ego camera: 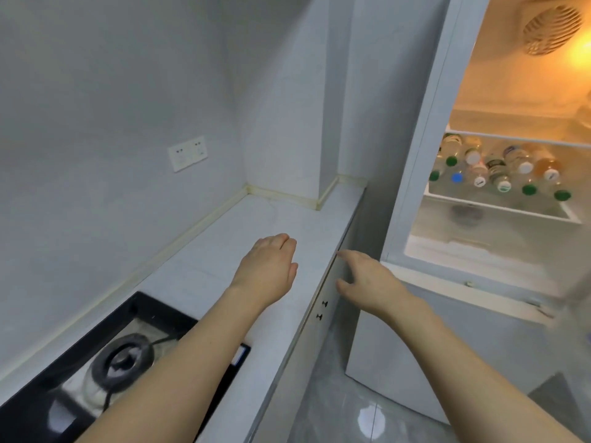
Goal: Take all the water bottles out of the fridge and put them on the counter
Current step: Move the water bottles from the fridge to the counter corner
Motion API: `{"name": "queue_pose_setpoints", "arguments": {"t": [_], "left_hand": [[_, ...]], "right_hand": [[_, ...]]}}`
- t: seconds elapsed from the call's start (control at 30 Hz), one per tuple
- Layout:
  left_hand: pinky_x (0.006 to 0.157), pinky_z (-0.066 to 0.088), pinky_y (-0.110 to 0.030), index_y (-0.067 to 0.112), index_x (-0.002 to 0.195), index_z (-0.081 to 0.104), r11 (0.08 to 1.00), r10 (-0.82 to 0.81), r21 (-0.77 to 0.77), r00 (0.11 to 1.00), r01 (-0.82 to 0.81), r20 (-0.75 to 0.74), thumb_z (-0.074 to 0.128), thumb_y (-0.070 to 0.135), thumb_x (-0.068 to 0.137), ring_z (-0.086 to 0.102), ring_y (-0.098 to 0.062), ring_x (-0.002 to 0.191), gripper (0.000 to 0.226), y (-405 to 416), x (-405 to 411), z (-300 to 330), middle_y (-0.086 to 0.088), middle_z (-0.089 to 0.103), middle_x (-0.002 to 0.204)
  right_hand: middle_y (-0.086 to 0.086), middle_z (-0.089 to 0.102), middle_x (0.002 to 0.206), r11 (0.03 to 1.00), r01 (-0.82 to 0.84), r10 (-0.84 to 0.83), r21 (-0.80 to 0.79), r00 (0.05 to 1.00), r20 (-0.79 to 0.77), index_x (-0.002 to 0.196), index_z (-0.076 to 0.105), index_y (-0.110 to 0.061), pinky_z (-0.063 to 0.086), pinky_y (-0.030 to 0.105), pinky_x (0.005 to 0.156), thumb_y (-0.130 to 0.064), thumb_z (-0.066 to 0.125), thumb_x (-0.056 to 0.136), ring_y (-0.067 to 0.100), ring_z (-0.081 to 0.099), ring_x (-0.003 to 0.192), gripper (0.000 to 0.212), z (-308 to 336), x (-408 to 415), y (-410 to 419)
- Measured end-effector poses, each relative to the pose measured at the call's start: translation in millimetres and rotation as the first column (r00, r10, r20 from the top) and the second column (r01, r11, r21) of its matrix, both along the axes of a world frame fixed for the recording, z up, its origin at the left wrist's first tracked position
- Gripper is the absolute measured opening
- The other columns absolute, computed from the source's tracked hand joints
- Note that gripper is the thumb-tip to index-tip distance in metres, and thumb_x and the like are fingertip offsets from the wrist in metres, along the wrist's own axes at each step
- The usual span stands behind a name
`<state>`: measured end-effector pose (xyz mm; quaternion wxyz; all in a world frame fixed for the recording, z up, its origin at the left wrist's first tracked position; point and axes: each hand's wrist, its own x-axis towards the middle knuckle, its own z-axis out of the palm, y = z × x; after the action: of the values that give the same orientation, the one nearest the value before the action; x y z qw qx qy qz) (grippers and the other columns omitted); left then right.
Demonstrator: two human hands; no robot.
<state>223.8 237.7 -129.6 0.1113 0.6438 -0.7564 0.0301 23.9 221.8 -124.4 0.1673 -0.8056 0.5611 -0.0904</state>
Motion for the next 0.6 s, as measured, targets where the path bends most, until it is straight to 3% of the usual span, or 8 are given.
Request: {"name": "queue_pose_setpoints", "arguments": {"t": [0.6], "left_hand": [[0.100,0.041,-0.033,0.013,0.140,0.040,0.917,-0.385,-0.127,0.922,0.377,-0.041,0.043,0.028,0.099,0.038,-0.020,0.130,0.044,-204,-209,50,-0.001,0.040,0.144]], "right_hand": [[0.000,0.036,0.153,0.927,0.359,-0.354,-0.112,0.933,0.060,0.149,0.031,-0.017,0.031,0.030,0.109,-0.031,0.051,0.094,0.018,0.036,0.139,0.060,34,-199,-169]]}}
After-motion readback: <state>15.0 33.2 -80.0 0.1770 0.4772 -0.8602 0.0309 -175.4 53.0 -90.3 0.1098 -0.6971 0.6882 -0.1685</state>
